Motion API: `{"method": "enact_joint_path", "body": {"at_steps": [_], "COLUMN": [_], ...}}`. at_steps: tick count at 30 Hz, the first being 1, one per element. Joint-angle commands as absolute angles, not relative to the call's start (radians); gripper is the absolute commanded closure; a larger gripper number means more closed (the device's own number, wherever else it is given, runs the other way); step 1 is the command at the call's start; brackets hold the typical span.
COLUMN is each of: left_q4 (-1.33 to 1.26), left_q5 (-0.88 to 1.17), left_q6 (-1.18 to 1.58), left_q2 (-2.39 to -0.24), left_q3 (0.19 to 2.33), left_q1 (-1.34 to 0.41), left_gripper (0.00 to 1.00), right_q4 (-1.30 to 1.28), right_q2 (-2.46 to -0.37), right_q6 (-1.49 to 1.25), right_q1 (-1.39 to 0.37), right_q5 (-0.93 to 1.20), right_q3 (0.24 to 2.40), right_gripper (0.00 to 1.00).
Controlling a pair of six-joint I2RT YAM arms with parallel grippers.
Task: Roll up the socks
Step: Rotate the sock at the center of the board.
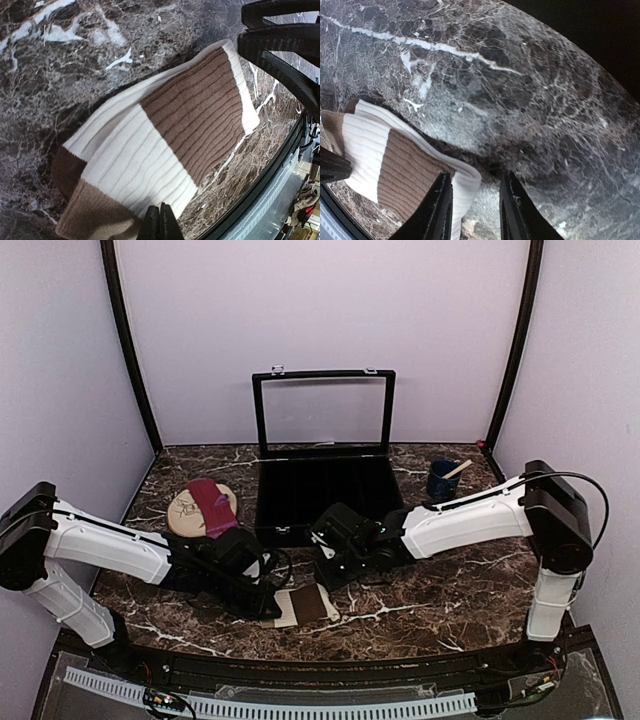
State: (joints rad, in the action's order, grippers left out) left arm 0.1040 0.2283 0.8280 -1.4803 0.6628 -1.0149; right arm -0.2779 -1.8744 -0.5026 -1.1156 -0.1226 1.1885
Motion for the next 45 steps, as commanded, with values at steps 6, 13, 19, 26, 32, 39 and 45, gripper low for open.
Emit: {"method": "enact_joint_path", "body": {"at_steps": [6,13,19,26,32,39,45], "left_q4": [0.110,0.135,0.163,0.198,0.189,0.162,0.116], "left_q5": [0.232,0.201,0.155,0.110,0.110,0.132,0.172], "left_q6": [0.811,0.781,0.744,0.677,0.611,0.532,0.480], "left_q2": [-1.497,-1.503,-1.516,-1.548,-1.567,-1.592,-1.648], "left_q3": [0.630,0.625,0.641,0.681,0.704,0.718,0.752], "left_q1": [-1.020,-1.020,-1.019,-1.006,-0.964,-0.901,-0.887], "left_gripper": [1.00,1.00,1.00,1.00,1.00,1.00,1.00], "right_q4": [-0.241,-0.253,-0.234,-0.247,-0.248,-0.244,-0.233], "right_q2": [-1.965,-1.952,-1.878,-1.829,-1.807,-1.770,-1.767], "right_q6": [-0.477,-0.505,-0.563,-0.606,-0.650,-0.695,-0.717], "right_q1": [-1.076,-1.071,-1.073,-1.109,-1.151,-1.182,-1.205], "right_q5": [-0.054,-0.028,0.000,0.002,-0.002,-0.002,0.001], "right_q3": [1.245,1.188,1.082,1.031,0.995,0.951,0.945], "right_gripper": [0.70,0.70,0.70,0.70,0.70,0.70,0.70]}}
